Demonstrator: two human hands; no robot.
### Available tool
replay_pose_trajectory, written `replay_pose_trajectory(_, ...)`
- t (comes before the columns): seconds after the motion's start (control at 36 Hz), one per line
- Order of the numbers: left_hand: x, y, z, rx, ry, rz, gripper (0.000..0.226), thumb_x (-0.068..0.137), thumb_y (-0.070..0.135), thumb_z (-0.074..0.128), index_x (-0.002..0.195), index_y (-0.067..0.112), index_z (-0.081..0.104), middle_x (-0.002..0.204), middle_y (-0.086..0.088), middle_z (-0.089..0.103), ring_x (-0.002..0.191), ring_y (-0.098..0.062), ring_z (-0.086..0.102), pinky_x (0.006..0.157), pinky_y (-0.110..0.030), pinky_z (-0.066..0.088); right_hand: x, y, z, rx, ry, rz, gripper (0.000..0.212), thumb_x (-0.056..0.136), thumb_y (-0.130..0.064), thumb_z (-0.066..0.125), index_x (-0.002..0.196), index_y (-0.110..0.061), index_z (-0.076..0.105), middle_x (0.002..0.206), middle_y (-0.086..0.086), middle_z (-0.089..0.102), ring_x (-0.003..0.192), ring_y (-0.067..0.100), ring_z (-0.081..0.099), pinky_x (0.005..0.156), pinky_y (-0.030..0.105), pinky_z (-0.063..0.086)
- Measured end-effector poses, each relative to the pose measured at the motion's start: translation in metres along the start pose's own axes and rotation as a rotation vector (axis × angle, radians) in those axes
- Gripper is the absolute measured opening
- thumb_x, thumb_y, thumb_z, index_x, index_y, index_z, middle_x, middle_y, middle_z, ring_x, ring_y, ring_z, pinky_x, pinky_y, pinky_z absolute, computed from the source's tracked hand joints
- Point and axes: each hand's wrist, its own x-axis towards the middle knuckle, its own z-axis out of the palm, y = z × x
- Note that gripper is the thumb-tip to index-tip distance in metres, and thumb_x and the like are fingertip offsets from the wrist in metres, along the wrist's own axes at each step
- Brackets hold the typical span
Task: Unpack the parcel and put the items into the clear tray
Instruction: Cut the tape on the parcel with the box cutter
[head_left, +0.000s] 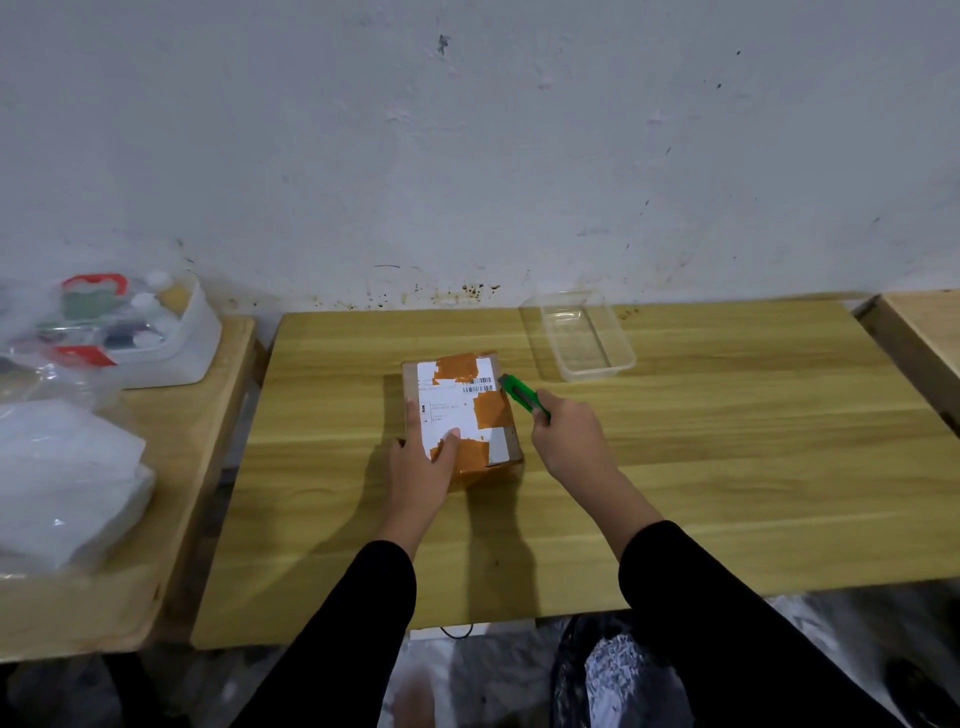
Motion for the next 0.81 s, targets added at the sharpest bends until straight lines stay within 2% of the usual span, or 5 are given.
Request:
replay_pose_trajectory(0.17, -0.0033, 0.0000, 0.0012, -0.023, 0.006, -0.018, 0.071, 0.090, 0.056, 0.042, 0.146, 0.042, 0.002, 0.143, -0.019, 0.033, 0.131, -0.036, 0.034, 0.102, -0.053, 0.040, -0.0066, 0.0041, 0.0011, 0.039, 0.045, -0.002, 0.027, 0.095, -0.013, 0.039, 0.116, -0.007, 0.055, 0.091, 0.022, 0.064, 0.075, 0.034, 0.058, 0.057, 0.032, 0.042)
replay_pose_trajectory(0.42, -0.0057, 0.0024, 0.0017, -0.034, 0.005, -0.017, 0.070, 0.091, 0.053, 0.043, 0.147, 0.041, 0.002, 0.144, -0.020, 0.032, 0.133, -0.036, 0.031, 0.103, -0.049, 0.035, -0.0043, 0.0051, 0.0052, 0.069, 0.023, 0.038, 0.025, 0.094, -0.012, 0.039, 0.111, -0.006, 0.055, 0.089, 0.022, 0.063, 0.072, 0.031, 0.056, 0.058, 0.032, 0.044)
replay_pose_trajectory(0.56, -0.0051, 0.0042, 0.0003, -0.038, -0.007, -0.023, 0.070, 0.091, 0.053, 0.042, 0.147, 0.041, 0.000, 0.148, -0.020, 0.027, 0.137, -0.036, 0.025, 0.106, -0.051, 0.031, -0.0034, 0.0051, 0.0029, 0.083, 0.029, 0.025, 0.027, 0.095, -0.012, 0.039, 0.116, -0.007, 0.054, 0.094, 0.022, 0.063, 0.079, 0.034, 0.059, 0.060, 0.032, 0.044)
replay_pose_trajectory(0.72, -0.0026, 0.0007, 0.0009, -0.011, 0.006, -0.016, 0.071, 0.090, 0.057, 0.040, 0.145, 0.044, -0.001, 0.145, -0.019, 0.030, 0.132, -0.036, 0.033, 0.103, -0.052, 0.038, -0.0060, 0.0042, 0.0025, 0.115, 0.017, 0.034, 0.031, 0.095, -0.014, 0.039, 0.123, -0.008, 0.052, 0.097, 0.022, 0.063, 0.081, 0.034, 0.061, 0.064, 0.036, 0.050)
replay_pose_trajectory(0.81, -0.0022, 0.0006, 0.0012, -0.005, 0.005, -0.017, 0.070, 0.090, 0.056, 0.040, 0.146, 0.043, 0.000, 0.144, -0.020, 0.031, 0.131, -0.036, 0.033, 0.102, -0.050, 0.038, -0.0089, 0.0048, 0.0029, 0.121, 0.014, 0.026, 0.033, 0.095, -0.014, 0.040, 0.125, -0.007, 0.051, 0.095, 0.022, 0.063, 0.078, 0.033, 0.060, 0.060, 0.034, 0.046)
